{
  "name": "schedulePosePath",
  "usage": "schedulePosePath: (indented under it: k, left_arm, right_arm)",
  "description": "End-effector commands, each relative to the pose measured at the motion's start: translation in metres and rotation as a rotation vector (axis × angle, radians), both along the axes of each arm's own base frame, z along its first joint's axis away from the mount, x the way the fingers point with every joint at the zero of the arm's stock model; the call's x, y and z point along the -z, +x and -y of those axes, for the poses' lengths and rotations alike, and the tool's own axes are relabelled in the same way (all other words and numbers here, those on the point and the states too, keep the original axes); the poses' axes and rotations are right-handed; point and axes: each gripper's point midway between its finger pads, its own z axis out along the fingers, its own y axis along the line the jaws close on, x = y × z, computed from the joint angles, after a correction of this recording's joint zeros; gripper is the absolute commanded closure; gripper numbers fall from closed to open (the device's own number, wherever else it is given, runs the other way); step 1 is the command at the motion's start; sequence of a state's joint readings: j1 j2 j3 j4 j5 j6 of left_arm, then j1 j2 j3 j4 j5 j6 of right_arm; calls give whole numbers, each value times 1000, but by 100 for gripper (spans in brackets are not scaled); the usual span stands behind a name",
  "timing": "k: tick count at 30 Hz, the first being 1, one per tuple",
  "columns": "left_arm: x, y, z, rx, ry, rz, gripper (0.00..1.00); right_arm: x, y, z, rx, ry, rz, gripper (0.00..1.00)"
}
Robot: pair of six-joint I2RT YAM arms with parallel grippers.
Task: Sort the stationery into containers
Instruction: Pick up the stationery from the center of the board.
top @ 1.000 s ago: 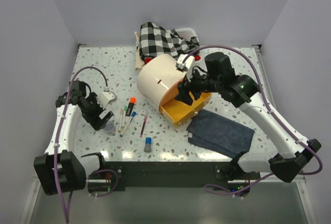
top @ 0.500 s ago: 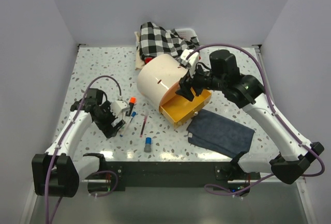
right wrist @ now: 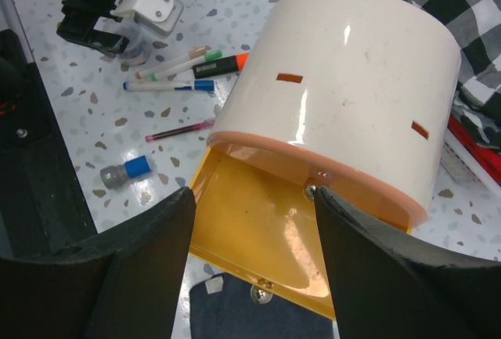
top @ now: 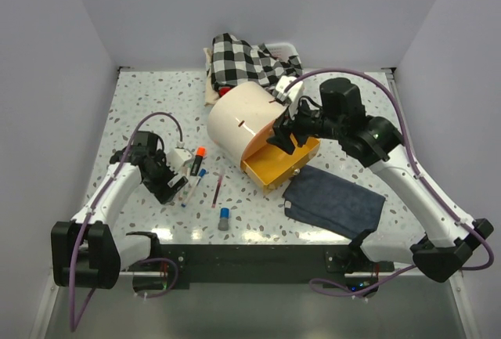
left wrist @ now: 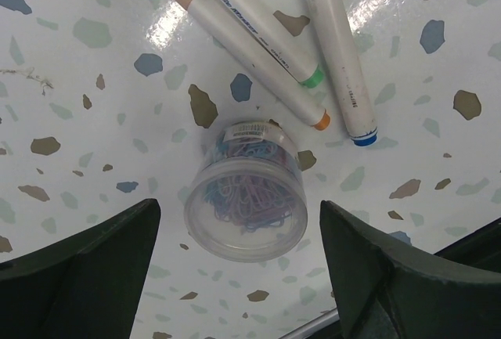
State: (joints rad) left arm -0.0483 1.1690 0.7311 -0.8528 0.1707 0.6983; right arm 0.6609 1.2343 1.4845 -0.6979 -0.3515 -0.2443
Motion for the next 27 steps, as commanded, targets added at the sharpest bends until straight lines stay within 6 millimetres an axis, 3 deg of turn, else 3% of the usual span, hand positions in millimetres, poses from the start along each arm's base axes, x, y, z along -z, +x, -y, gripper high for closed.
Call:
schedulePosePath:
  k: [1, 10, 11, 13, 14, 15, 18, 24, 27]
  left_arm:
    - [2, -3, 3, 3, -13, -16, 16]
    - [13, -17, 6, -14, -31, -77, 20]
    - [11, -16, 7, -17, -36, -73, 24]
    - [6, -12, 12, -17, -60, -67, 41]
    - [-4, -8, 14, -20, -73, -58, 48]
    - [-12, -5, 16, -16, -86, -48, 63]
    - [-57, 12, 26, 4, -135, 27, 77]
    - [-150, 22, 51, 151, -260, 80, 80]
    - [-203, 37, 66, 198, -304, 232, 83]
  right_arm:
    - [-14, 2, 5, 25, 32, 51, 34]
    - [-9, 0, 9, 34, 32, 56, 34]
    - [-7, 1, 10, 37, 30, 54, 34]
    - [-9, 1, 13, 48, 32, 65, 34]
    - [-10, 2, 14, 52, 33, 68, 34]
    - [-10, 3, 16, 62, 32, 73, 34]
    - [-8, 8, 24, 102, 33, 74, 34]
    - [-3, 22, 45, 204, 39, 69, 34]
    - [-4, 32, 60, 277, 47, 70, 34]
